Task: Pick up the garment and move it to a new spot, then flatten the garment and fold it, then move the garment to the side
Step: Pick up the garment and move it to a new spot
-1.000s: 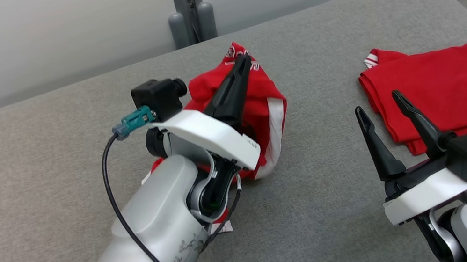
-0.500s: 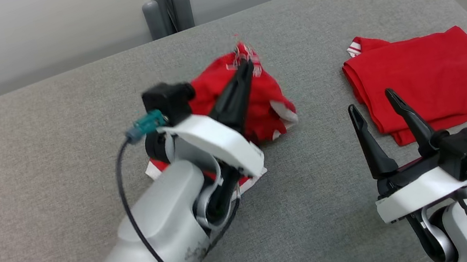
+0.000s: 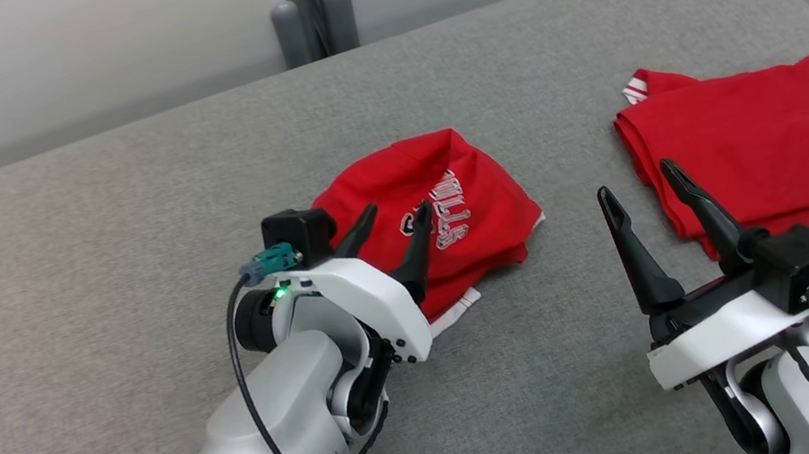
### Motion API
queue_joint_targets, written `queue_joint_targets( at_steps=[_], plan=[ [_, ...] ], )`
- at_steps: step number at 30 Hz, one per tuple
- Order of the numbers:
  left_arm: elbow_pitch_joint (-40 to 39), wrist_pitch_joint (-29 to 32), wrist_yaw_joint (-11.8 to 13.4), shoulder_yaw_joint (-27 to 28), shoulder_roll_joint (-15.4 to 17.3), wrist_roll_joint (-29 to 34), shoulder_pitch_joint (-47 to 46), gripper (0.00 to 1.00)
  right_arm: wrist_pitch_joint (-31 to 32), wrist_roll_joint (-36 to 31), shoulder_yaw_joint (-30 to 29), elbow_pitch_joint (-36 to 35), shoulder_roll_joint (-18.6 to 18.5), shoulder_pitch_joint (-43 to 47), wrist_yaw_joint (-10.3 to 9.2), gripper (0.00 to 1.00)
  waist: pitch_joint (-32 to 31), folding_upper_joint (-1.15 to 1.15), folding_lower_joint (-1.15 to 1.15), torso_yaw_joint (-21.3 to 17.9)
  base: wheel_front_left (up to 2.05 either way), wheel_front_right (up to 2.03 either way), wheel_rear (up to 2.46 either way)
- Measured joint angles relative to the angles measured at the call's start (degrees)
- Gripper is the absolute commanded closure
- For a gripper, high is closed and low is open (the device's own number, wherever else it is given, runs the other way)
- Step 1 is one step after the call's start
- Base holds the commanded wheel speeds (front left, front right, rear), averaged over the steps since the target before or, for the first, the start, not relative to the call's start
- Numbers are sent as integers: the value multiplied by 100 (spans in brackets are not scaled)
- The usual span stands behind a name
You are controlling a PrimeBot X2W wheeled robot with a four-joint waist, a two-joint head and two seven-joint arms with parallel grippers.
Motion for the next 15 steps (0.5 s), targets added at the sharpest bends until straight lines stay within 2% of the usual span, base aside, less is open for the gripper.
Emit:
queue_joint_targets(
  at_steps=[3,5,9,15],
  plan=[
    [-1,-36,-47,218,-2,-32,-20,0,-5,-1,-29,0,-25,48,0,0,-102,0,0,114,0,0,0],
    [-77,-38,-49,593,-2,181,-24,0,-5,-3,-48,-9,-43,80,0,0,-173,0,0,214,0,0,0],
    [-371,-60,-56,1415,22,1021,161,0,-7,-7,-90,-32,-79,208,0,0,-339,0,0,442,0,0,0],
    [-1299,-60,-46,2580,225,2468,1107,0,9,-19,-101,-86,-126,375,0,0,-630,0,0,777,0,0,0]
  ],
)
